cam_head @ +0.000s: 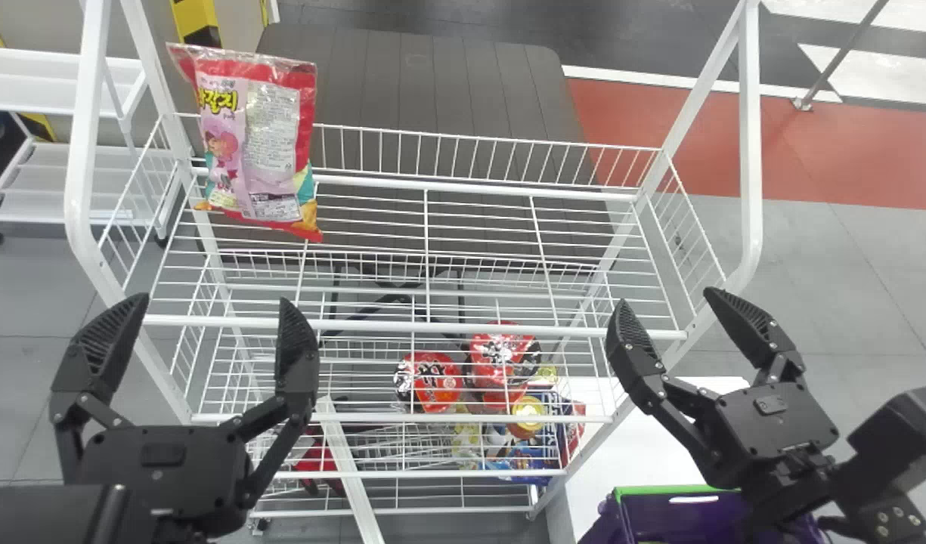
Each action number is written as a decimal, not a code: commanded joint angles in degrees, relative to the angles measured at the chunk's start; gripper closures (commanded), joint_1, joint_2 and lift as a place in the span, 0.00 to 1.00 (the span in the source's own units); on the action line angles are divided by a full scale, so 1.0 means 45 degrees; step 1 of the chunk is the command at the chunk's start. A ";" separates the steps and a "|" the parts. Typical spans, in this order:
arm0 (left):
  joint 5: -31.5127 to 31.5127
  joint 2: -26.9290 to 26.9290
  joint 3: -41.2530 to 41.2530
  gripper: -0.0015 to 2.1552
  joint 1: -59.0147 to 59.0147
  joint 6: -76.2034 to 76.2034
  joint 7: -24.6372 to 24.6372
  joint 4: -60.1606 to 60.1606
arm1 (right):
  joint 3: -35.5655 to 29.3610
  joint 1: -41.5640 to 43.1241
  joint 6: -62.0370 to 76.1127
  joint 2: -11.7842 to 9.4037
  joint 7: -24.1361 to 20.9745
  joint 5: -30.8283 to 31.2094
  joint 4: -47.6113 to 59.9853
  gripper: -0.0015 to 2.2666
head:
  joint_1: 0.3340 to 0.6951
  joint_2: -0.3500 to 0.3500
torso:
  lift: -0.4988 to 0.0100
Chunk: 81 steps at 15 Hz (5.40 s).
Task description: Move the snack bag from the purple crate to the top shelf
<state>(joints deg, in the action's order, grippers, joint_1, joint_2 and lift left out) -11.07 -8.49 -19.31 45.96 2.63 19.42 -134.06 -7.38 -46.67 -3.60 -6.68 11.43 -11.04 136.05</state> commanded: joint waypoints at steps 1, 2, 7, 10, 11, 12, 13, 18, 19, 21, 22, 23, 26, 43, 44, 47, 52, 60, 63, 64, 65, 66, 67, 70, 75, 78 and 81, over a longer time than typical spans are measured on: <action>0.0000 0.0012 -0.0005 0.03 0.0001 -0.0029 0.0000 -0.0054 | -0.0001 0.0000 0.0027 0.0000 0.0000 -0.0007 0.0000 0.06 | 1.00 0.27 | 0.98; 0.0000 -0.0008 -0.0005 0.03 0.0001 -0.0029 0.0000 -0.0054 | -0.0001 0.0000 0.0027 0.0000 0.0000 -0.0007 0.0000 0.06 | 1.00 0.27 | 0.98; 0.0000 -0.0008 0.0014 0.03 0.0001 -0.0029 0.0000 -0.0034 | -0.0001 0.0019 0.0027 0.0000 0.0000 -0.0026 -0.0019 0.06 | 1.00 0.27 | 0.98; 0.0020 -0.0008 0.0014 0.03 0.0001 -0.0029 0.0000 -0.0054 | -0.0001 0.0058 0.0066 0.0000 0.0000 -0.0085 -0.0078 0.06 | 1.00 0.27 | 0.98; 0.0020 -0.0008 0.0014 0.03 0.0001 -0.0029 0.0000 -0.0034 | -0.0001 0.0058 0.0066 0.0000 0.0000 -0.0104 -0.0078 0.06 | 1.00 0.27 | 0.98; 0.0020 0.0012 0.0014 0.03 0.0001 -0.0029 0.0000 -0.0034 | -0.0001 0.0058 0.0066 0.0000 0.0000 -0.0104 -0.0058 0.06 | 1.00 0.27 | 0.98; 0.0020 -0.0008 0.0014 0.03 0.0001 -0.0029 0.0000 -0.0034 | -0.0001 0.0058 0.0066 0.0000 0.0000 -0.0104 -0.0078 0.06 | 1.00 0.27 | 0.98; 0.0020 0.0012 0.0034 0.03 0.0001 -0.0029 0.0000 -0.0015 | -0.0001 0.0058 0.0027 0.0000 0.0019 -0.0261 -0.0078 0.06 | 1.00 0.27 | 0.96; 0.0039 0.0012 0.0034 0.03 0.0001 -0.0029 0.0000 -0.0015 | -0.0021 0.0078 0.0066 0.0000 0.0254 -0.0261 -0.0117 0.06 | 1.00 0.27 | 0.95; 0.0039 0.0012 0.0034 0.03 0.0001 -0.0029 0.0000 0.0024 | -0.0040 0.0078 0.0105 0.0000 0.0508 -0.0261 -0.0234 0.06 | 1.00 0.28 | 0.94; 0.0039 0.0012 0.0034 0.03 0.0001 -0.0029 0.0000 0.0024 | -0.0040 0.0097 0.0145 0.0000 0.0508 -0.0261 -0.0273 0.06 | 1.00 0.29 | 0.93; 0.0039 0.0012 0.0014 0.03 0.0001 -0.0029 0.0000 0.0024 | -0.0040 0.0097 0.0145 0.0000 0.0508 -0.0261 -0.0293 0.06 | 1.00 0.29 | 0.92; 0.0039 0.0012 0.0014 0.03 0.0001 -0.0029 0.0000 0.0044 | -0.0040 0.0097 0.0262 0.0000 0.0508 -0.0280 -0.0332 0.06 | 1.00 0.28 | 0.90; 0.0059 0.0012 0.0014 0.03 0.0040 -0.0029 0.0000 0.0103 | -0.0119 -0.0020 0.0574 -0.0039 0.0547 -0.0436 -0.0508 0.06 | 1.00 0.27 | 0.77; 0.0039 0.0012 -0.0005 0.03 0.0040 -0.0029 0.0000 0.0103 | -0.0099 -0.0020 0.0574 -0.0039 0.0566 -0.0436 -0.0547 0.06 | 1.00 0.27 | 0.76; 0.0020 0.0012 -0.0044 0.03 0.0040 -0.0029 0.0000 0.0122 | -0.0079 -0.0020 0.0613 -0.0039 0.0605 -0.0515 -0.0683 0.06 | 1.00 0.27 | 0.73; 0.0000 0.0051 -0.0083 0.03 0.0020 -0.0029 0.0000 0.0200 | -0.0079 -0.0020 0.0652 -0.0098 0.0605 -0.0612 -0.0664 0.06 | 1.00 0.27 | 0.69; -0.0078 0.0129 -0.0161 0.03 -0.0019 -0.0029 0.0098 0.0220 | -0.0060 0.0058 0.0770 -0.0235 0.0644 -0.0729 -0.0761 0.06 | 1.00 0.26 | 0.63; -0.0078 0.0129 -0.0161 0.03 -0.0019 -0.0029 0.0098 0.0220 | -0.0060 0.0039 0.0770 -0.0254 0.0664 -0.0729 -0.0761 0.06 | 1.00 0.27 | 0.61; -0.0078 0.0129 -0.0181 0.03 -0.0019 -0.0029 0.0098 0.0239 | -0.0079 0.0039 0.0770 -0.0274 0.0664 -0.0729 -0.0742 0.06 | 1.00 0.27 | 0.60; -0.0078 0.0129 -0.0161 0.03 -0.0019 -0.0029 0.0098 0.0220 | -0.0079 0.0019 0.0770 -0.0274 0.0664 -0.0749 -0.0742 0.06 | 1.00 0.27 | 0.59; -0.0078 0.0110 -0.0161 0.03 0.0001 -0.0029 0.0117 0.0239 | -0.0079 0.0019 0.0770 -0.0274 0.0664 -0.0749 -0.0742 0.06 | 1.00 0.27 | 0.59; -0.0078 0.0090 -0.0161 0.03 0.0001 -0.0029 0.0176 0.0220 | -0.0079 0.0019 0.0770 -0.0274 0.0683 -0.0749 -0.0742 0.06 | 1.00 0.27 | 0.58; -0.0078 0.0070 -0.0181 0.03 0.0020 -0.0029 0.0195 0.0200 | -0.0079 -0.0039 0.0770 -0.0274 0.0859 -0.0788 -0.0683 0.06 | 1.00 0.27 | 0.55; -0.0078 0.0051 -0.0220 0.03 0.0020 -0.0029 0.0195 0.0200 | -0.0197 -0.0137 0.0809 -0.0274 0.0840 -0.0807 -0.0644 0.06 | 1.00 0.27 | 0.52; -0.0098 0.0051 -0.0239 0.03 0.0020 -0.0029 0.0274 0.0200 | -0.0294 -0.0137 0.0848 -0.0274 0.0801 -0.0964 -0.0664 0.06 | 1.00 0.26 | 0.49; -0.0098 0.0031 -0.0259 0.03 0.0020 -0.0029 0.0293 0.0239 | -0.0431 -0.0117 0.0730 -0.0274 0.0664 -0.1003 -0.0664 0.06 | 1.00 0.25 | 0.47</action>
<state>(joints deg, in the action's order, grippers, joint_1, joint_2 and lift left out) -11.51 -8.34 -20.41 46.05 2.52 20.73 -133.07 -9.05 -47.26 -0.03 -7.91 14.49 -15.56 133.08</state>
